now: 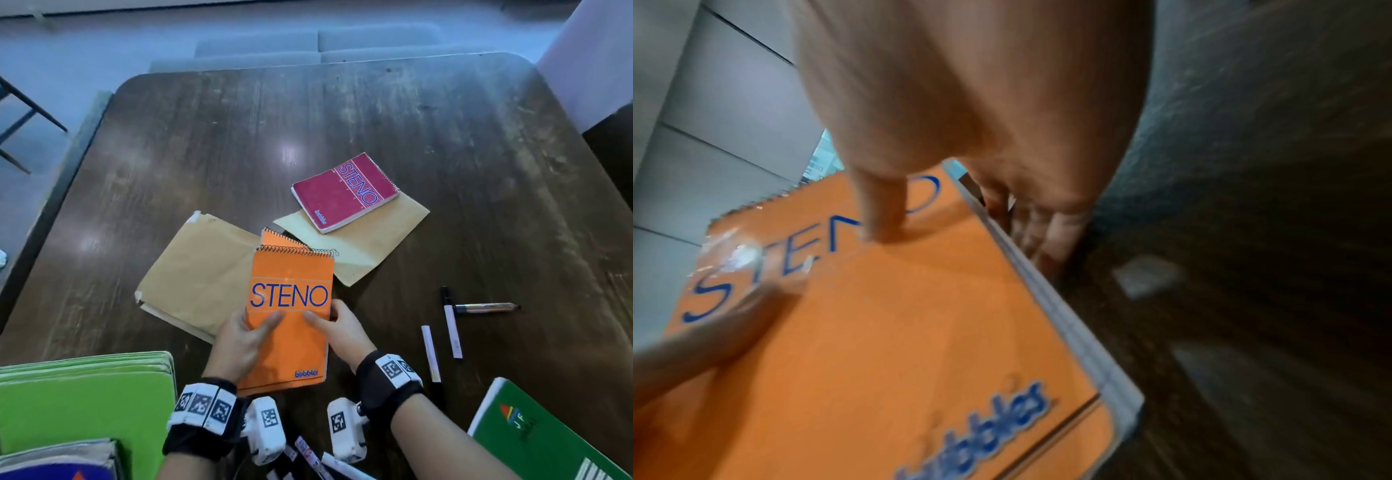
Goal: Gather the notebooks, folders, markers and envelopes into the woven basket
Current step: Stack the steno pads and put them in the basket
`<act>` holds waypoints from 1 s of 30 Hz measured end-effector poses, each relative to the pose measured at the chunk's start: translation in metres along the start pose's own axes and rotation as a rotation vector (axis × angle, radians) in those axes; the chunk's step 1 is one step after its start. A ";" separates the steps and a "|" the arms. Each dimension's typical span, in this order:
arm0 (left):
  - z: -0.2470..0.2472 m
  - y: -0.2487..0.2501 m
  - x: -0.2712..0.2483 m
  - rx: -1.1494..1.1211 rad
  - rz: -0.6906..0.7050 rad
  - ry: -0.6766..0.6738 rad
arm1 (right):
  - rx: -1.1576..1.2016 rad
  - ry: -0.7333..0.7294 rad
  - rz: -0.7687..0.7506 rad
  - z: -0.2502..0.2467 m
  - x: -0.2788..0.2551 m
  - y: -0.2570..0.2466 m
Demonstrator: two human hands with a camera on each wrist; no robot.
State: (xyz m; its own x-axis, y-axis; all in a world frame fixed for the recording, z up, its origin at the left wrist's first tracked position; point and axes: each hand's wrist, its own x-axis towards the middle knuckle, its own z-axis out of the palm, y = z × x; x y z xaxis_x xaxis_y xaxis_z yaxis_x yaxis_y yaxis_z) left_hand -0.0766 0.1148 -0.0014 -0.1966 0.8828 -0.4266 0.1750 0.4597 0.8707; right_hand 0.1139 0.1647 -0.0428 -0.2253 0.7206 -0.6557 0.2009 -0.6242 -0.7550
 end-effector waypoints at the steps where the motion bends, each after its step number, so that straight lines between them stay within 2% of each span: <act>1: -0.002 0.005 -0.004 -0.007 -0.002 -0.020 | 0.125 -0.029 -0.024 -0.004 -0.006 -0.001; 4: -0.004 0.022 -0.011 0.053 -0.059 -0.008 | 0.332 -0.070 -0.067 -0.018 -0.021 -0.007; 7: -0.002 0.028 -0.015 0.190 -0.175 -0.003 | 0.336 -0.069 -0.054 -0.020 -0.032 -0.006; 10: 0.006 0.020 -0.031 0.230 -0.212 0.049 | 0.306 -0.060 -0.082 -0.019 -0.048 0.001; 13: 0.017 0.015 -0.051 0.342 -0.186 0.177 | 0.228 -0.109 -0.210 -0.024 -0.067 0.005; 17: 0.020 0.030 -0.050 0.317 -0.075 0.146 | 0.117 -0.144 -0.344 -0.045 -0.064 -0.009; 19: 0.021 0.045 -0.029 0.382 -0.039 0.100 | 0.078 -0.119 -0.363 -0.055 -0.053 -0.023; 22: 0.031 0.076 0.016 0.498 0.047 0.112 | 0.093 -0.068 -0.322 -0.070 -0.031 -0.051; 25: 0.046 0.101 0.073 0.550 0.122 0.077 | 0.037 0.076 -0.313 -0.082 0.010 -0.078; 30: 0.072 0.120 0.170 0.706 0.071 0.044 | -0.001 0.243 -0.233 -0.104 0.083 -0.115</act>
State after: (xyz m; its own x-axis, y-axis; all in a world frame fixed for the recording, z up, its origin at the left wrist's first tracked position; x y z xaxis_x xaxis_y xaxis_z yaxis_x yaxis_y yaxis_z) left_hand -0.0194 0.3275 0.0128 -0.1982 0.9150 -0.3515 0.7691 0.3675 0.5229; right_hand 0.1713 0.3278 -0.0101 -0.0315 0.8950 -0.4449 0.1717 -0.4337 -0.8846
